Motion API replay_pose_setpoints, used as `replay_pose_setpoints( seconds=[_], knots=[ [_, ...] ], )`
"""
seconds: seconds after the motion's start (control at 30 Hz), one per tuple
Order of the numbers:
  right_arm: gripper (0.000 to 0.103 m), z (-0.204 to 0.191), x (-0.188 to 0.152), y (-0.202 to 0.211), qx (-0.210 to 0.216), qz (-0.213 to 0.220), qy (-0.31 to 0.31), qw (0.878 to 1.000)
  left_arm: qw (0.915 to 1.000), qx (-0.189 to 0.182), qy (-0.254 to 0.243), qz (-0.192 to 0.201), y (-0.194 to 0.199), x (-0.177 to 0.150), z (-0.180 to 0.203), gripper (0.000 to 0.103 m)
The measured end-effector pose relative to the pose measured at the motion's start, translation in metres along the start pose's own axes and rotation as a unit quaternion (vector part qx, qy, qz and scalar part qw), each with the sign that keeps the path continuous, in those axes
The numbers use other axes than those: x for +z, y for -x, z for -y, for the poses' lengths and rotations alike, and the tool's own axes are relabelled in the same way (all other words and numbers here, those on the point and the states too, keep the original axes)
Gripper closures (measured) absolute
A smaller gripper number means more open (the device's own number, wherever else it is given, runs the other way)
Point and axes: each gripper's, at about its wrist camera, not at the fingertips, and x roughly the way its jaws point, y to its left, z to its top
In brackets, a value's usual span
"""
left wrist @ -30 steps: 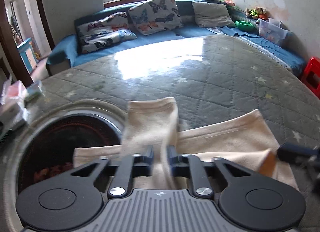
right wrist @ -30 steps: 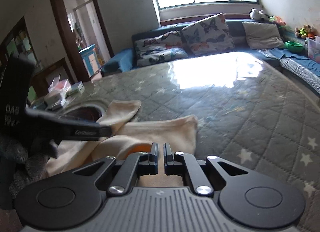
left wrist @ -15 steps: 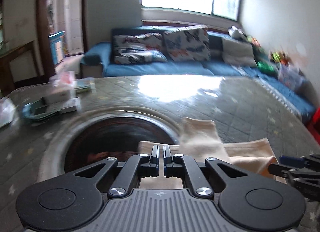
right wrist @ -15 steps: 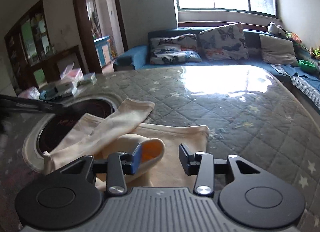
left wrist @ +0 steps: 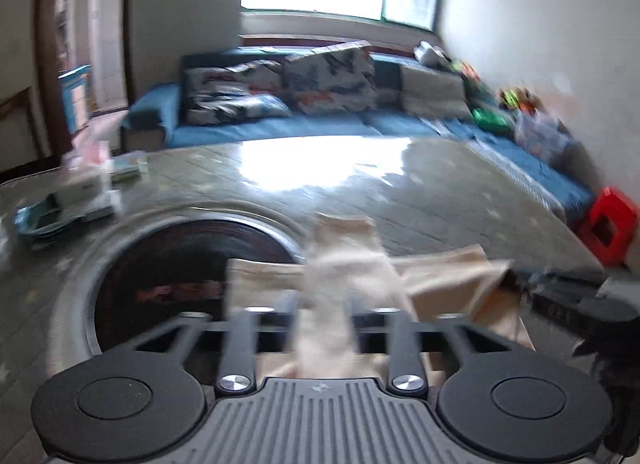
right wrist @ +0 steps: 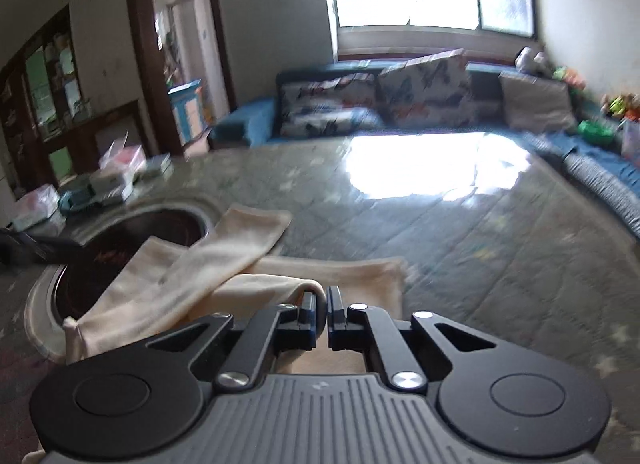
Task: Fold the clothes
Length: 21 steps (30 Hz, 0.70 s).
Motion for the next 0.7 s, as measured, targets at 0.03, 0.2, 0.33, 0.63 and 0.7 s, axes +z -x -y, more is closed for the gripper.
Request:
replay_pose_setpoints(
  seconds=[0.03,0.2,0.33,0.63,0.7],
  knots=[
    [0.099,0.003,0.001,0.006,-0.01,0.008,-0.003,1.0,0.9998,-0.006,-0.016,-0.004,-0.006,-0.001,0.009,0.053],
    [0.1,0.02,0.0,0.026,-0.05,0.022,-0.02,0.998,0.9969,-0.008,-0.073,-0.027,-0.04,-0.004,0.04,0.049],
    [0.1,0.034,-0.008,0.026,-0.058,0.008,-0.037,0.998,0.9939,0.004,-0.091,-0.062,-0.069,-0.009,0.043,0.05],
    [0.1,0.056,-0.022,0.035,-0.062,0.016,-0.092,0.994,0.9985,0.012,-0.04,-0.037,-0.053,-0.01,0.009,0.1],
    [0.1,0.061,-0.024,0.046,-0.07,0.031,-0.1,0.992,0.9997,0.018,-0.006,-0.014,-0.034,-0.009,-0.008,0.1]
  ],
)
